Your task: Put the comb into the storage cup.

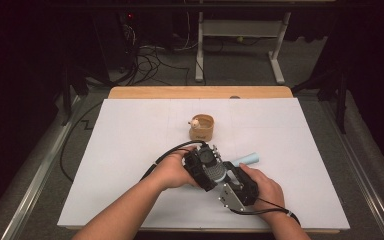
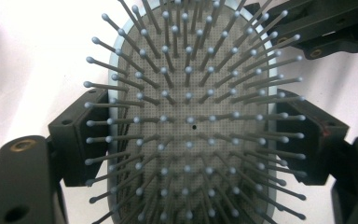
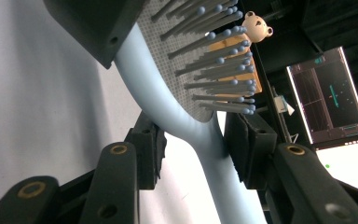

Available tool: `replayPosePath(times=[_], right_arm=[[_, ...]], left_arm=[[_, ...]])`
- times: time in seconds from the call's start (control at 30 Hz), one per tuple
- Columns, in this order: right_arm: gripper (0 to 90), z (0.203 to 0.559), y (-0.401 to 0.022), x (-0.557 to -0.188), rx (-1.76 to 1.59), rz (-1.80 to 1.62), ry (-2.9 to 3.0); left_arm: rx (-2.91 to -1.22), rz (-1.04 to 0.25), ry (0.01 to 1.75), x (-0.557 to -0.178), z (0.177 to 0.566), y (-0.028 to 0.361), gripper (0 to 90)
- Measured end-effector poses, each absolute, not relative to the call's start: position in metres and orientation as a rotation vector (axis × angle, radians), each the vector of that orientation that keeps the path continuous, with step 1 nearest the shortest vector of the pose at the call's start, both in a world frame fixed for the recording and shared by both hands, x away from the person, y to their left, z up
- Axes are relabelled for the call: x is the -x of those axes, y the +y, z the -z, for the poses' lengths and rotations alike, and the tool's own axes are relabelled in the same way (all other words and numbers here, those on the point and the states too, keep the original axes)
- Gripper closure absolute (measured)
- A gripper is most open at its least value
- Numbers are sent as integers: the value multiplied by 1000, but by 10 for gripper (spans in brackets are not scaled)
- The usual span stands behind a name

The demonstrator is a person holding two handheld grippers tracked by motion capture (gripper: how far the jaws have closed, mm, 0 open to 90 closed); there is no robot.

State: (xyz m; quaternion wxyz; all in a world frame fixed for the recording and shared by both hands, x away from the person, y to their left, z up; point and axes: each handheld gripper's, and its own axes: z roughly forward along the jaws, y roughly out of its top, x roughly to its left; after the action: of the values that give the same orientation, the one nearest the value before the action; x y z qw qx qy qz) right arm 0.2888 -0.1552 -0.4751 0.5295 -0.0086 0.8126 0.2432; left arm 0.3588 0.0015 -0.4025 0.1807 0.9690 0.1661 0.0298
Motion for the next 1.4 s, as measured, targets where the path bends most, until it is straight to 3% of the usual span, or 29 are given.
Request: replayPosePath(times=[0.83,1.4], right_arm=[[760,472,-155,-288,44,-486,1941],[779,469,-153,-285,71,-464,1923]], left_arm=[[-2646,-32,461,-364,390,9,200],[-2670,-37,447,-362,386,11,193]])
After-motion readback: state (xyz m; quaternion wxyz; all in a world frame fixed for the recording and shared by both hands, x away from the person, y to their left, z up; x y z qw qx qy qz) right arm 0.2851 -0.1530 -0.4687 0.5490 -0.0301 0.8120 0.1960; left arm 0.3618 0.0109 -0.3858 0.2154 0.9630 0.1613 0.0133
